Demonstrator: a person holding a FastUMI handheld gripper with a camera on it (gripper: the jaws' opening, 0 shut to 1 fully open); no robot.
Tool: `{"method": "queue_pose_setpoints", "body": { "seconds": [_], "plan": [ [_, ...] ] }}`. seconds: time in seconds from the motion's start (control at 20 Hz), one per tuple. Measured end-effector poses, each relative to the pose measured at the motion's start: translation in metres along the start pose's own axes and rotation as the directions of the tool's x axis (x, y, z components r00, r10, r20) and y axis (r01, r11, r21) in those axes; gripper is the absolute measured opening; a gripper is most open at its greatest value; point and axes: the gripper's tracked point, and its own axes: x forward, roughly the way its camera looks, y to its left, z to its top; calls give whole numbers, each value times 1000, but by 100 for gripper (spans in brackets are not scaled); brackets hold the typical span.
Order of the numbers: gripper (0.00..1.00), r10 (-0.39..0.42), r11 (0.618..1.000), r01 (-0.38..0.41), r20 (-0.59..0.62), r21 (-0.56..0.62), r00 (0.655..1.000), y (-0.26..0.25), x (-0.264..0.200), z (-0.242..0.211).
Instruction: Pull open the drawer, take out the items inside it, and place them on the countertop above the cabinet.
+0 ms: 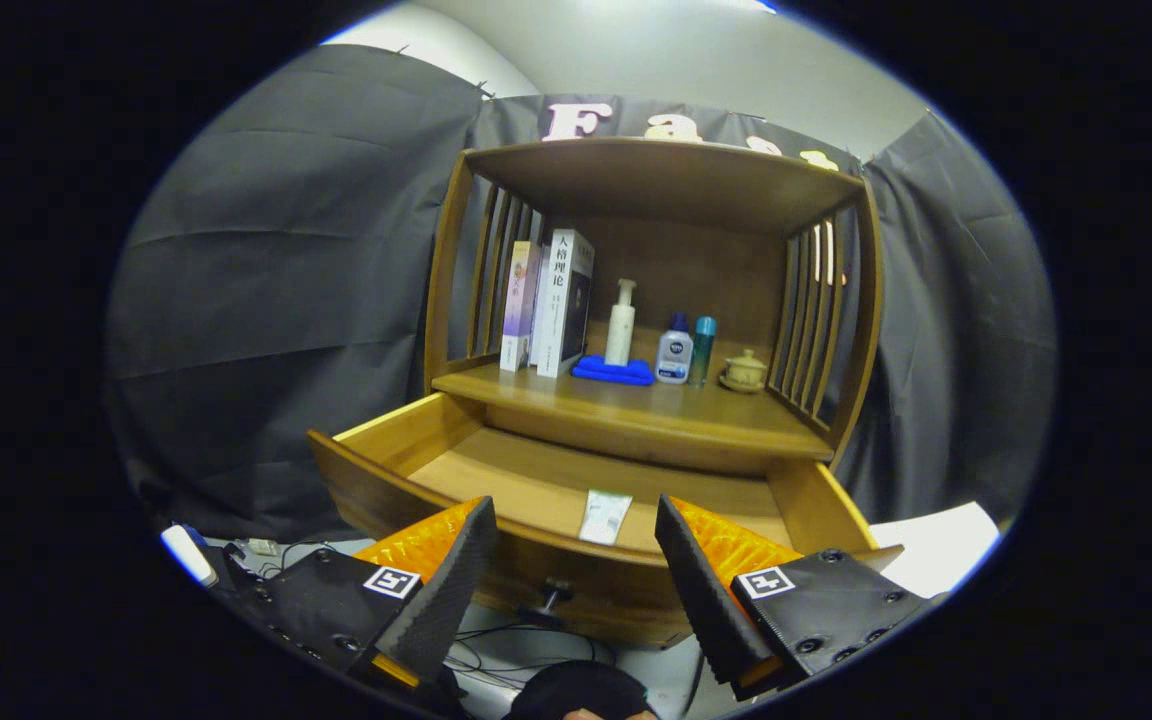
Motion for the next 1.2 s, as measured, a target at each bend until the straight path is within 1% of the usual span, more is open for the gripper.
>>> {"method": "queue_pose_setpoints", "body": {
  "seconds": [0.2,0.4,0.55,0.75,0.95,1.0,1.1,1.15,1.2],
  "plan": [
    [98,13,999,-12,24,-49,1000,-10,19,37],
    [98,45,996,-45,-2,-73,999,-14,41,62],
    [98,46,995,-49,-33,-89,998,-21,61,71],
    [98,60,994,-73,-150,-84,987,-28,92,54],
    [98,95,992,-115,-303,-49,948,-31,122,21],
    [98,114,991,-133,-348,-30,931,-28,128,10],
    [98,152,986,-164,-445,13,883,-22,138,-12],
    [98,165,985,-168,-493,38,854,-22,141,-21],
    [98,155,987,-151,-526,51,836,-24,149,-30]
  ]
}}
